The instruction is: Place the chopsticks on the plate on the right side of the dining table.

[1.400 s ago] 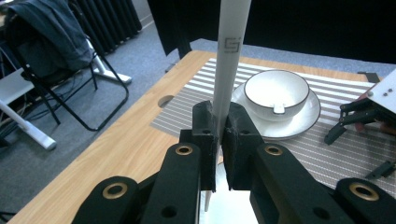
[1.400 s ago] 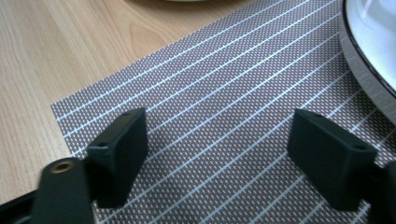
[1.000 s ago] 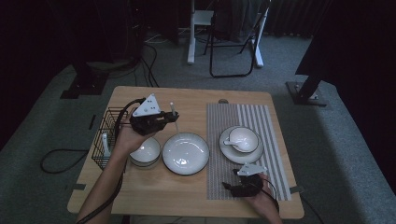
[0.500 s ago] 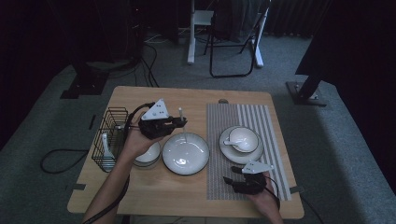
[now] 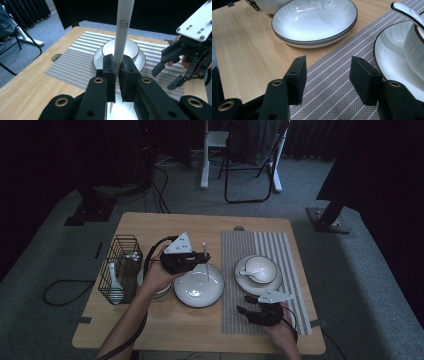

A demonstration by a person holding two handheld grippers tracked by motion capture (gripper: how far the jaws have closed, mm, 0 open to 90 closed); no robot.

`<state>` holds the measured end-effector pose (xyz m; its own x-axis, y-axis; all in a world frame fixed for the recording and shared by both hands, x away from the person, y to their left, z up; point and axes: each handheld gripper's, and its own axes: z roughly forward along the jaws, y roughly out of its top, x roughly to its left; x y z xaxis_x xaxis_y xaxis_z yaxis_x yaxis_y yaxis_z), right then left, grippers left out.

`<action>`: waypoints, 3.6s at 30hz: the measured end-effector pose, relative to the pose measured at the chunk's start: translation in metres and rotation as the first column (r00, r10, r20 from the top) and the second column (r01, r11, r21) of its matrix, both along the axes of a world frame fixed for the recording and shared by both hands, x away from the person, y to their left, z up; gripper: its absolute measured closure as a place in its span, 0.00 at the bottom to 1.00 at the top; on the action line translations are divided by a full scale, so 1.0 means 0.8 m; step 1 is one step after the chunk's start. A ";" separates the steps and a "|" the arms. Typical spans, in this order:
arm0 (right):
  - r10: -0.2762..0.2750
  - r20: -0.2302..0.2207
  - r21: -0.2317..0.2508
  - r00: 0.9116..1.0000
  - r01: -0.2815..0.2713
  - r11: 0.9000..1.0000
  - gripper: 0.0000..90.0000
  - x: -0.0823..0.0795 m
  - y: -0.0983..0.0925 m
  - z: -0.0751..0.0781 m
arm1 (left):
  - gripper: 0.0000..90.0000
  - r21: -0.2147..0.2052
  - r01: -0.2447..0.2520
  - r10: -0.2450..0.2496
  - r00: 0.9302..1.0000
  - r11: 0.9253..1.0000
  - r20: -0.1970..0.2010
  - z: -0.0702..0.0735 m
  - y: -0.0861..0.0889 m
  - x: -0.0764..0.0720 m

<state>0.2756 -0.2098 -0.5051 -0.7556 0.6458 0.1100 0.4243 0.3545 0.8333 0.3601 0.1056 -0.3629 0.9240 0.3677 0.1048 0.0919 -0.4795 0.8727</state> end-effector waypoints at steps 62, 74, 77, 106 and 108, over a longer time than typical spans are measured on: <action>0.042 0.142 -0.059 0.989 -0.033 0.998 0.96 0.024 0.069 0.011 | 0.88 -0.120 0.175 -0.190 0.974 0.977 -0.121 -0.017 -0.047 -0.013; 0.024 0.133 -0.021 0.991 -0.022 1.000 0.96 0.025 0.065 0.016 | 0.88 -0.143 0.179 -0.201 0.967 0.973 -0.158 -0.049 -0.058 -0.011; 0.021 0.127 -0.018 0.992 -0.019 1.000 0.97 0.024 0.065 0.016 | 0.88 -0.153 0.179 -0.204 0.964 0.972 -0.170 -0.058 -0.060 -0.010; 0.004 0.139 -0.013 0.990 -0.002 1.000 0.91 0.021 0.070 0.020 | 0.95 -0.106 0.131 -0.148 0.974 0.986 -0.172 -0.091 -0.073 -0.011; 0.005 0.144 -0.019 0.990 -0.002 1.000 0.87 0.020 0.072 0.021 | 0.95 -0.092 0.115 -0.130 0.976 0.989 -0.173 -0.091 -0.073 -0.010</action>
